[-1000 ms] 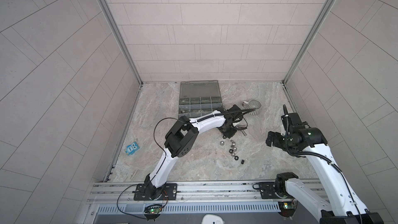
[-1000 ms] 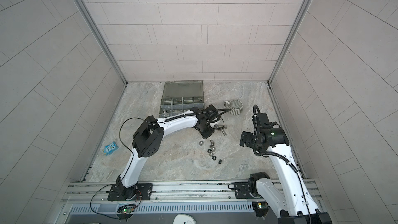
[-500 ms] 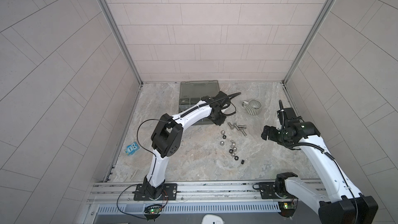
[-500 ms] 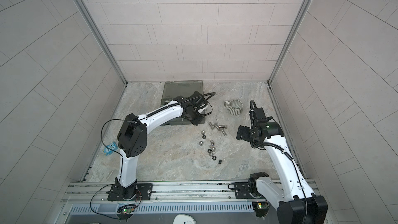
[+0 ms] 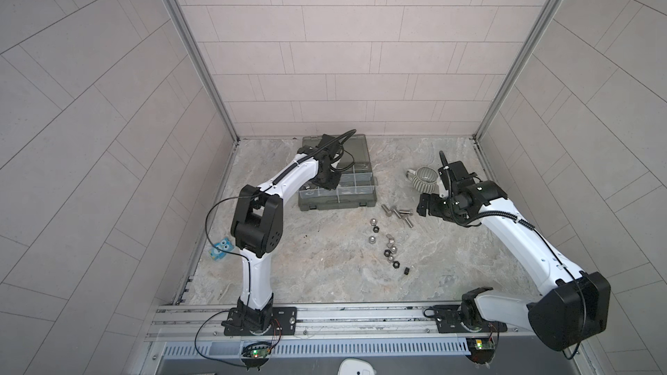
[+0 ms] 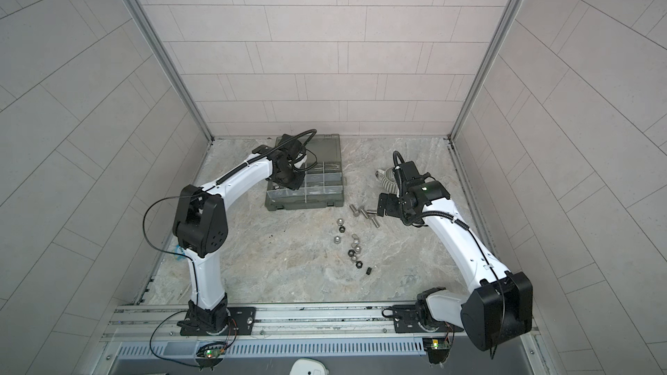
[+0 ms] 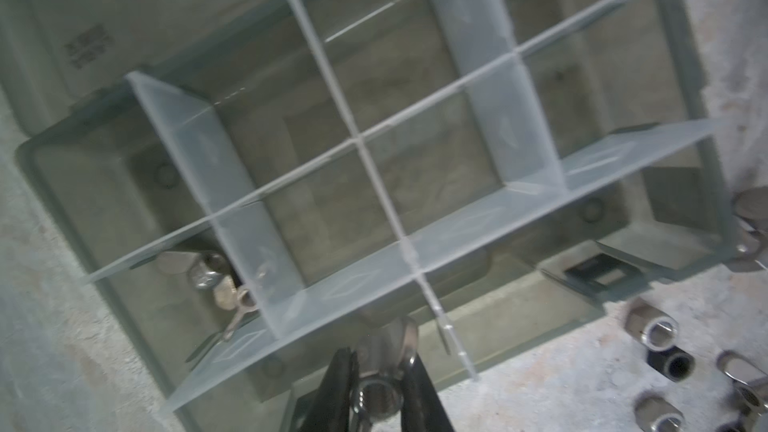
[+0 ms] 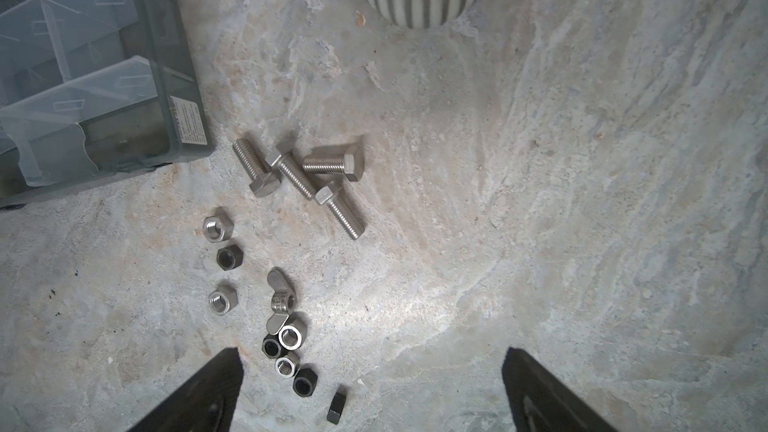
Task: Sort the screws and nuts into containers
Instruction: 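Lift the wing nut over the box while the right gripper approaches the nuts, then open the left gripper to drop the wing nut into the compartment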
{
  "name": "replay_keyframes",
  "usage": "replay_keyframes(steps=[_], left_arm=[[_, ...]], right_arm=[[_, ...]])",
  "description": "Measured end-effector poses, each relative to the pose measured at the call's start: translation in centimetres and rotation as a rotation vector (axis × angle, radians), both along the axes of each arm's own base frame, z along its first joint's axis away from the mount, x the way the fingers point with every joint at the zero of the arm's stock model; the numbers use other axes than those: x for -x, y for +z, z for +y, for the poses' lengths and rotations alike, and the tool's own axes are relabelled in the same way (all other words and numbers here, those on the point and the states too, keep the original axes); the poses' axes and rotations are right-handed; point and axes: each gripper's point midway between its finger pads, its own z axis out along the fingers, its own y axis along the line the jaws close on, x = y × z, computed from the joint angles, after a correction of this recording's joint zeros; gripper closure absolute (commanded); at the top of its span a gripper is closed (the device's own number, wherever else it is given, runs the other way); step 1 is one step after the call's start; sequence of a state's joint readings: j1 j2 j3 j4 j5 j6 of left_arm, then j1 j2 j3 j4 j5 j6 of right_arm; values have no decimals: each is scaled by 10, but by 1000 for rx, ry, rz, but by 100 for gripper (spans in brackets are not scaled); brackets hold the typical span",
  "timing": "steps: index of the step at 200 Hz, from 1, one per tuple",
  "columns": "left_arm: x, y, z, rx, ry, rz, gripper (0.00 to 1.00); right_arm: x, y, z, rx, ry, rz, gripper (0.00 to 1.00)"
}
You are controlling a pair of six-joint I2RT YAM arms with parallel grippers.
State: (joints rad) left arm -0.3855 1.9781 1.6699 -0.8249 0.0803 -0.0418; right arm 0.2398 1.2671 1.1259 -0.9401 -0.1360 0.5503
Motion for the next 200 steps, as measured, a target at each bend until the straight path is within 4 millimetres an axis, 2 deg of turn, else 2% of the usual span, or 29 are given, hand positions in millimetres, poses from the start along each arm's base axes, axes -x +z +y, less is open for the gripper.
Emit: replay_keyframes(steps=[24,41,102,124,141,159,200], left_arm=[[-9,-2,32,-2,85,5,87],[-12,-3,47,-4,125,9,87],[-14,-7,60,10,173,24,84],[-15,-13,61,9,176,36,75],[-15,-18,61,9,177,51,54],[-17,-23,61,9,185,62,39],[-25,-21,56,30,191,55,26]], right_arm=[[-14,3,5,3,7,-1,1],[-25,4,10,5,13,1,1],[-49,-1,22,13,35,21,1],[-56,3,24,18,46,19,1],[-61,6,25,23,56,19,1],[-64,9,26,29,67,24,1],[-63,8,25,47,86,47,1]])
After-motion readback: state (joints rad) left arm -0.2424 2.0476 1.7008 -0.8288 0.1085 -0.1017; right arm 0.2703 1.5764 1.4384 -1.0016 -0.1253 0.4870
